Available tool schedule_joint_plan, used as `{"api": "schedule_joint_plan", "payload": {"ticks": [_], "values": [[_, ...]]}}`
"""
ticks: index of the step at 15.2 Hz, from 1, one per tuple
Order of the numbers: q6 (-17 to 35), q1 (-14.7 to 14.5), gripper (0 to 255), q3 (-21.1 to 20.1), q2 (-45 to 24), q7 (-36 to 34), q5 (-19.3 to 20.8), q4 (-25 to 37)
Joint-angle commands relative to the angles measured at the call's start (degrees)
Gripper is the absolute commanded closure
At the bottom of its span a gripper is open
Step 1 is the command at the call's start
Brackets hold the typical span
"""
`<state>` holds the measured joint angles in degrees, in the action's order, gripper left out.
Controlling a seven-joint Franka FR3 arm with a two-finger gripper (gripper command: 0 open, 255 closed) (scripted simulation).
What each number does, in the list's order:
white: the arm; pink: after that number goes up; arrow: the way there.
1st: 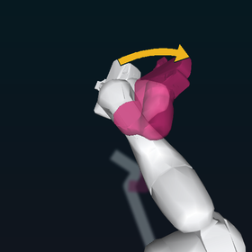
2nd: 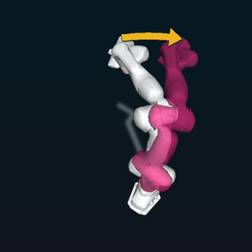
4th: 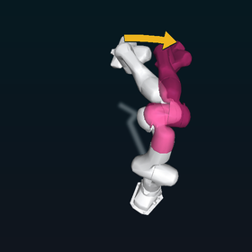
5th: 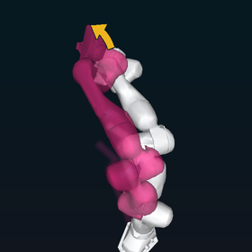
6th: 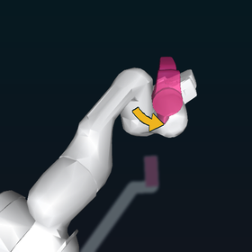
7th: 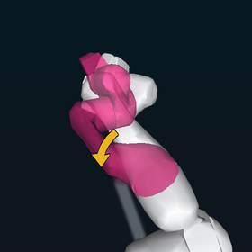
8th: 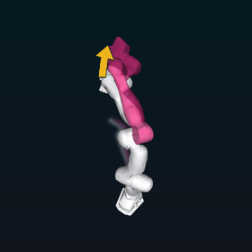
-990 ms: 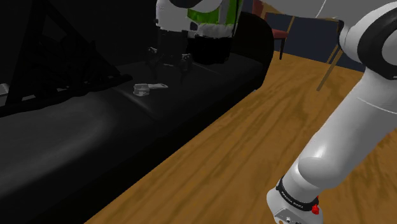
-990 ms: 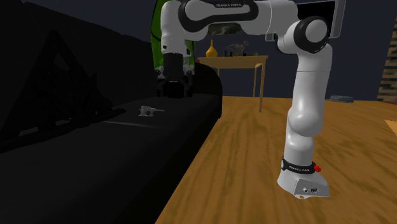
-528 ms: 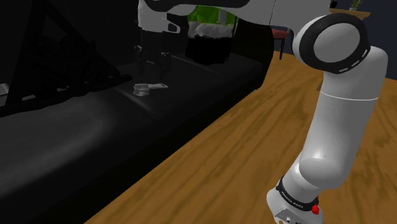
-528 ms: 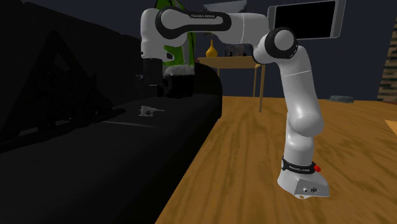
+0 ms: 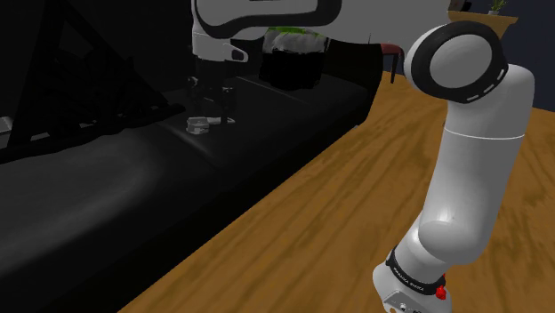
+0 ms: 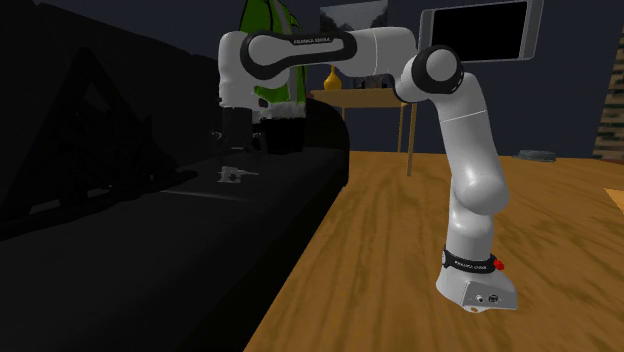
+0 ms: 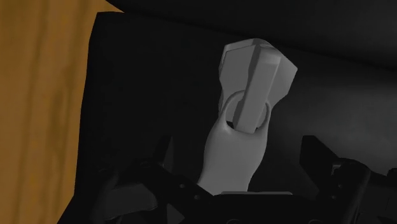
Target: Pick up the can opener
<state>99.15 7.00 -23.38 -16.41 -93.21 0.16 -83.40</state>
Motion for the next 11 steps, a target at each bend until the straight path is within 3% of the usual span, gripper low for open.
{"api": "schedule_joint_plan", "payload": {"ticks": [1,2,11], "values": [[0.9,0.1,0,0.0,0.3,0.1,-0.1,-1.1],[0.8,0.1,255,0.0,0.3,0.0,-0.1,-1.0],[0.9,0.1,255,0.0,0.3,0.1,-0.1,-1.1]]}}
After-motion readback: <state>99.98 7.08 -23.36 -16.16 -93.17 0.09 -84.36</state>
